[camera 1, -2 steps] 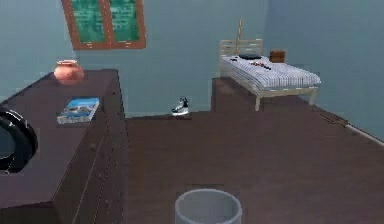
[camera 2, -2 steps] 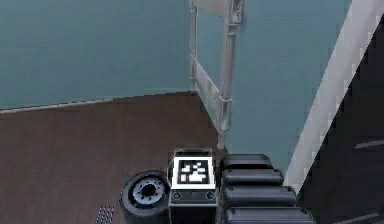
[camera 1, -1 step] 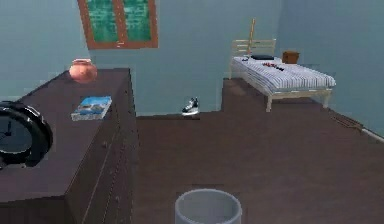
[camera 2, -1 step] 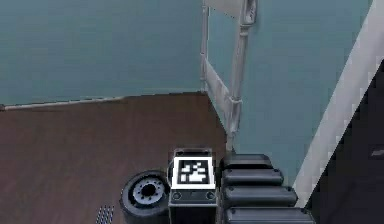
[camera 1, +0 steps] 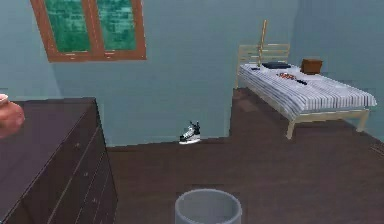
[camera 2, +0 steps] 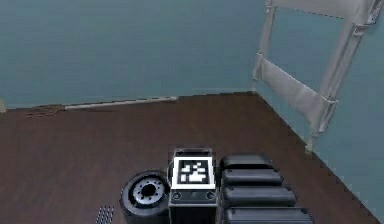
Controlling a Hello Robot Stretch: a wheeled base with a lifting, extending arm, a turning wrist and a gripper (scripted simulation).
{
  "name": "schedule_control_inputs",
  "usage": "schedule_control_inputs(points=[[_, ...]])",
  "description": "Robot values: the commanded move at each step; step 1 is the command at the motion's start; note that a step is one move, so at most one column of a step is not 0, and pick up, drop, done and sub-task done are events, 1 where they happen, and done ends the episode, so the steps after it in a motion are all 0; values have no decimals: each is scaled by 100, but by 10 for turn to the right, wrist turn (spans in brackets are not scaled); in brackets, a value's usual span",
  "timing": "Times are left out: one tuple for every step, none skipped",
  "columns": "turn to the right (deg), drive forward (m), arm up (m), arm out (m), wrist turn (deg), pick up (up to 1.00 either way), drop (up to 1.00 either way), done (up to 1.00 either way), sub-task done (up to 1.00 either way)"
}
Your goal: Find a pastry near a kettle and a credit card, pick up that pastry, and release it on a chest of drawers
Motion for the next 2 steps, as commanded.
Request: schedule_control_inputs(points=[[-90, 0, 0, 0, 0, 0, 0, 0, 0], [0, 50, 0, 0, 0, 0, 0, 0, 0]])
